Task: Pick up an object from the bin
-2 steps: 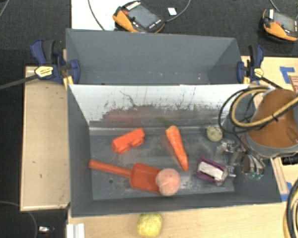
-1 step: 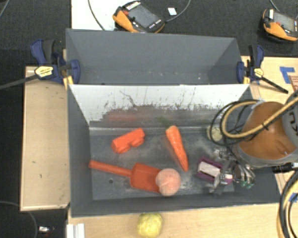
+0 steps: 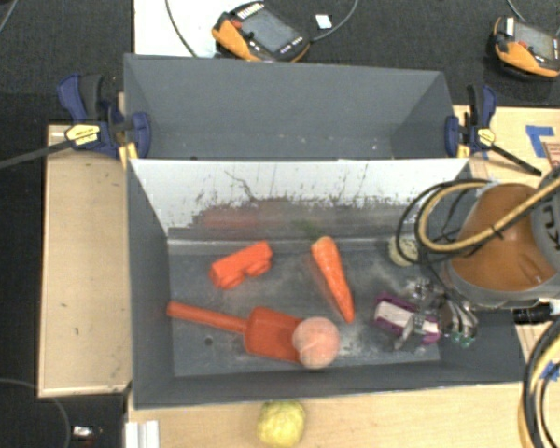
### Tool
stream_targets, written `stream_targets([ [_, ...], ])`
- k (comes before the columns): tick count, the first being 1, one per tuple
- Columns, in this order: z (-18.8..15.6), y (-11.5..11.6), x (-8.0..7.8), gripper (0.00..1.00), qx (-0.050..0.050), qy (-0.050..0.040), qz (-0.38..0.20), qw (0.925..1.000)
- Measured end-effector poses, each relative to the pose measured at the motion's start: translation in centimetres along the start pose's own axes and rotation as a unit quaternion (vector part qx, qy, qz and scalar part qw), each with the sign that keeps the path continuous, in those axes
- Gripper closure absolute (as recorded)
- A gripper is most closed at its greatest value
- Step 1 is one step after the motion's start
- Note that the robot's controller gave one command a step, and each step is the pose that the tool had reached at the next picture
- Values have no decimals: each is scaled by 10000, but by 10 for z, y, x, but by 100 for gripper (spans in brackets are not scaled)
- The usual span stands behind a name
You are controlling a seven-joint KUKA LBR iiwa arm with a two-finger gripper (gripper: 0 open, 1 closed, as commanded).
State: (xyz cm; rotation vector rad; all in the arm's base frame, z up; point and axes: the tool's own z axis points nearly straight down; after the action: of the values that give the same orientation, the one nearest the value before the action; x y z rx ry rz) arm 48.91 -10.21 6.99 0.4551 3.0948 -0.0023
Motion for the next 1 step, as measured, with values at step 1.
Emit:
stream_targets([
  [1, 0, 0, 0, 100, 2, 1, -6, 10000],
])
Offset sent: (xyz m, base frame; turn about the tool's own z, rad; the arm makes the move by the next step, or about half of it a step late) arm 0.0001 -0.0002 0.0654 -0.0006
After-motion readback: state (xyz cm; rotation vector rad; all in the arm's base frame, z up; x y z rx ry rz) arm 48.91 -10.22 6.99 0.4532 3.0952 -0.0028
